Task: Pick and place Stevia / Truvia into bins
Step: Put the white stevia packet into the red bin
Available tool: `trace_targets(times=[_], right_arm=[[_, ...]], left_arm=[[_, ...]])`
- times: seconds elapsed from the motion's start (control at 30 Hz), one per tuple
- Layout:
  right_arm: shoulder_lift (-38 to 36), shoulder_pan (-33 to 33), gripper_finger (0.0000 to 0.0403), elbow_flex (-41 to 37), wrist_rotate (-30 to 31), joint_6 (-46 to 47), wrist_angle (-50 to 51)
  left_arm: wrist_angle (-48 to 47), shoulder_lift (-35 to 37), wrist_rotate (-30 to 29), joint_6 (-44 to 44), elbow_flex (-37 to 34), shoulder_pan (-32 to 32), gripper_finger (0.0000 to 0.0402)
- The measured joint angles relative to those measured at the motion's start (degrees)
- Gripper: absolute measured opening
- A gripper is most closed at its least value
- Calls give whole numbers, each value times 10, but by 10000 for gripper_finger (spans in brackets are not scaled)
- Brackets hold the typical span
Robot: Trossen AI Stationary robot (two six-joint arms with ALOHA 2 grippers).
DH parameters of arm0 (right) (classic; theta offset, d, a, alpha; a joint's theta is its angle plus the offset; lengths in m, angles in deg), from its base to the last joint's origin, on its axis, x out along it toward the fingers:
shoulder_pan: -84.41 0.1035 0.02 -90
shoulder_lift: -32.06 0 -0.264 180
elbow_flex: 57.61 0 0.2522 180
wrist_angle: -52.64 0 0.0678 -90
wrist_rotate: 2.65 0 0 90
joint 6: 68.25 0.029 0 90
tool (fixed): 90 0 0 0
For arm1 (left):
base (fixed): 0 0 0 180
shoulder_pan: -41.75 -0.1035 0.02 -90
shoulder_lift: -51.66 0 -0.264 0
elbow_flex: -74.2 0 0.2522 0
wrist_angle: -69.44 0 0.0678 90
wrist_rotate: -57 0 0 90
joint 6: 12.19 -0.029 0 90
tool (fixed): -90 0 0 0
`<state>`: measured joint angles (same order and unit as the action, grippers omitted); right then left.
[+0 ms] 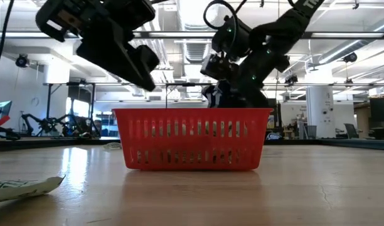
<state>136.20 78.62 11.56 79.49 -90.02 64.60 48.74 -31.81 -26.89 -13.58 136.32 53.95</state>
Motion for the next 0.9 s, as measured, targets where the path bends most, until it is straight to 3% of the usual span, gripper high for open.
trace_targets(times=[0.3,0.53,0.73,0.9], right_arm=[[0,-7,97,-22,3,-1,-62],[0,-20,137,-22,5,29,-60],[9,-21,153,-23,8,45,-60],[40,-24,162,-23,34,44,-61]], left_arm=[[-121,46,-85,60,0,6,144],[-246,62,-238,132,-1,6,144],[-271,61,-322,146,-14,6,144],[-273,62,-351,146,-27,6,144]])
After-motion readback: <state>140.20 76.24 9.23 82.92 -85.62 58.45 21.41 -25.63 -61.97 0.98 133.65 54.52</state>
